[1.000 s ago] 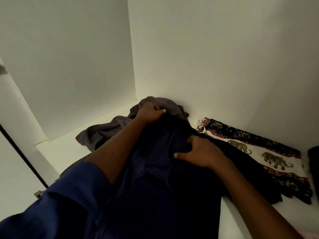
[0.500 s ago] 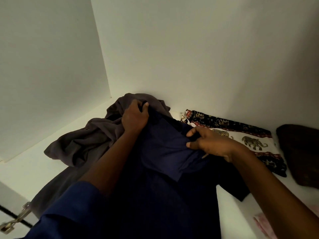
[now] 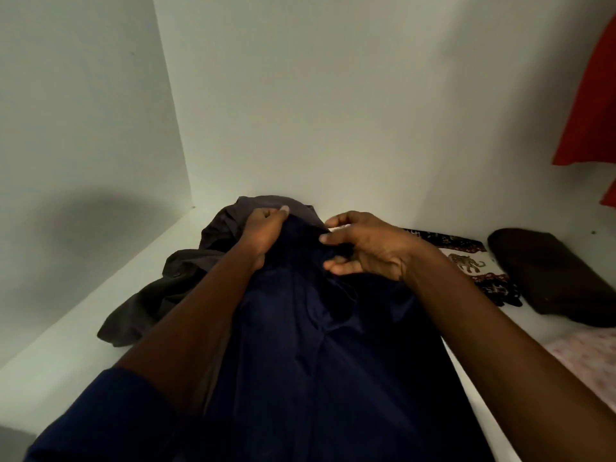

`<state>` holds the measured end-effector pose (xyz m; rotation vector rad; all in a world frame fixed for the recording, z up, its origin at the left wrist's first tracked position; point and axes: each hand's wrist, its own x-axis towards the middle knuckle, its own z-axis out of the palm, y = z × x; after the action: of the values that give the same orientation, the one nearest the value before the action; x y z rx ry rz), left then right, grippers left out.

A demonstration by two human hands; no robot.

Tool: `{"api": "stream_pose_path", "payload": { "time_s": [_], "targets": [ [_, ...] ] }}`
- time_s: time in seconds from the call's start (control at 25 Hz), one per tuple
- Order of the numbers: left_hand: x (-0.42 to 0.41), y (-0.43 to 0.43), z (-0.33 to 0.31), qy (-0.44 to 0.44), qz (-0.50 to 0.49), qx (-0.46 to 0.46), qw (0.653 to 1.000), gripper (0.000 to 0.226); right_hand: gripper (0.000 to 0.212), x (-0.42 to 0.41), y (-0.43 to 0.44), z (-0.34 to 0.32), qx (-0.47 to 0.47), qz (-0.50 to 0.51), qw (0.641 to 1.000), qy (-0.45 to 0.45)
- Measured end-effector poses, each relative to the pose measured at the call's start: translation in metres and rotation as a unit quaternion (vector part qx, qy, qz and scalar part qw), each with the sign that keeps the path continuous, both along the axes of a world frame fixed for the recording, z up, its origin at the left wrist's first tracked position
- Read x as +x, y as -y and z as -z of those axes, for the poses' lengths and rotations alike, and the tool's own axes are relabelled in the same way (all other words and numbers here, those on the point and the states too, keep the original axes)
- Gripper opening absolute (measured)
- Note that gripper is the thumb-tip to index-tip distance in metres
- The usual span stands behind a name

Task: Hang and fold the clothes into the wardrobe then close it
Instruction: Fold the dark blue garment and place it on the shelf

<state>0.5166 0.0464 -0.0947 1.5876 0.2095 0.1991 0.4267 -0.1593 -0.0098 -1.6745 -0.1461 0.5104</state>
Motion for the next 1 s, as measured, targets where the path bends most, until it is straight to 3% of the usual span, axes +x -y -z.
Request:
{"api": "stream_pose_path", "payload": {
  "time_s": [0.12,0.2,0.28,0.36,0.48,0.56,0.6,0.72,0.8,0.92,1.0],
  "targets": [
    [-0.030,-0.007,-0.017,0.085,-0.148,0.061,0.983,0.028,0.044,-0.003,-0.028,0.000,0.037,0.012,0.999,0.000],
    [-0.061,-0.007,-0.024,0.166,-0.177,0.132,0.961,0.020,0.031,-0.008,-0.023,0.012,-0.062,0.093,0.987,0.114],
    [-0.085,-0.008,-0.024,0.215,-0.099,0.200,0.951,0.017,0.021,-0.023,-0.011,0.030,-0.195,0.099,0.949,0.228],
    [-0.094,-0.003,-0.015,0.211,0.021,0.285,0.935,0.023,0.027,-0.047,0.000,0.050,-0.259,0.022,0.930,0.259],
    [-0.088,0.014,0.001,0.148,0.114,0.490,0.851,0.044,0.033,-0.074,-0.005,0.085,-0.369,-0.066,0.870,0.319],
    [-0.079,0.022,0.012,0.123,0.113,0.566,0.807,0.048,0.028,-0.085,-0.015,0.102,-0.422,-0.057,0.815,0.394],
    [-0.073,0.024,0.019,0.128,0.107,0.584,0.794,0.049,0.028,-0.092,-0.018,0.107,-0.417,-0.061,0.808,0.412],
    [-0.067,0.020,0.036,0.157,0.084,0.600,0.780,0.053,0.022,-0.110,-0.006,0.108,-0.322,-0.067,0.860,0.390],
    [-0.069,0.021,0.039,0.191,0.072,0.587,0.783,0.049,0.012,-0.111,0.023,0.107,-0.277,0.026,0.890,0.361],
    [-0.088,0.028,0.032,0.287,0.010,0.596,0.750,0.046,0.004,-0.091,0.083,0.104,-0.269,0.220,0.882,0.318],
    [-0.115,0.039,0.020,0.344,-0.001,0.564,0.750,0.039,0.005,-0.068,0.121,0.096,-0.290,0.312,0.858,0.287]
  ]
}}
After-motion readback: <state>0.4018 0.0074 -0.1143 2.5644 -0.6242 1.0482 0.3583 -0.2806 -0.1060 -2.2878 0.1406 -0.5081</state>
